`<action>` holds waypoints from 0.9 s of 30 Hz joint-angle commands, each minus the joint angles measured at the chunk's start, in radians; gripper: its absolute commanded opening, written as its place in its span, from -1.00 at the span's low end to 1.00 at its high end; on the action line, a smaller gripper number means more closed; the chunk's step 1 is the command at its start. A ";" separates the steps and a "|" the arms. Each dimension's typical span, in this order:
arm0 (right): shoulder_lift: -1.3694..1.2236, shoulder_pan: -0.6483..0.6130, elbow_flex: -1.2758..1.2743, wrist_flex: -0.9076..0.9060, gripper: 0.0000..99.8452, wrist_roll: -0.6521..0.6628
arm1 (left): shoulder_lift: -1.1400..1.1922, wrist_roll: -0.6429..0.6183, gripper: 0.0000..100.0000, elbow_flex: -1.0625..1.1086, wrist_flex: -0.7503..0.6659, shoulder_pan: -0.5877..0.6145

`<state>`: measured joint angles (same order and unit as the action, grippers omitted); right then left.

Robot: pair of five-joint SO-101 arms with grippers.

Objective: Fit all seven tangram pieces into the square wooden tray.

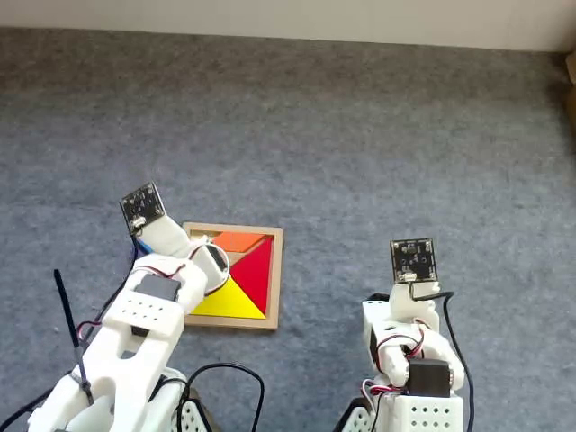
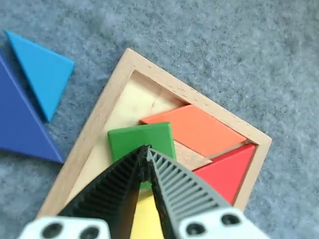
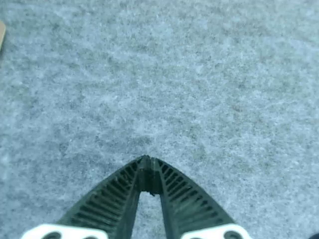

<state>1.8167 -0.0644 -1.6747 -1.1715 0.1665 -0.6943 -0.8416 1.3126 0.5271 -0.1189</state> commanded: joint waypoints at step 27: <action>0.010 0.013 -0.094 0.021 -0.99 -0.011 | -0.022 0.034 -0.99 -0.259 0.172 -0.018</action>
<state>1.8167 -0.0644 -1.6747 -1.1715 0.1665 -0.7142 -0.8109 1.0380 0.8385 -0.1220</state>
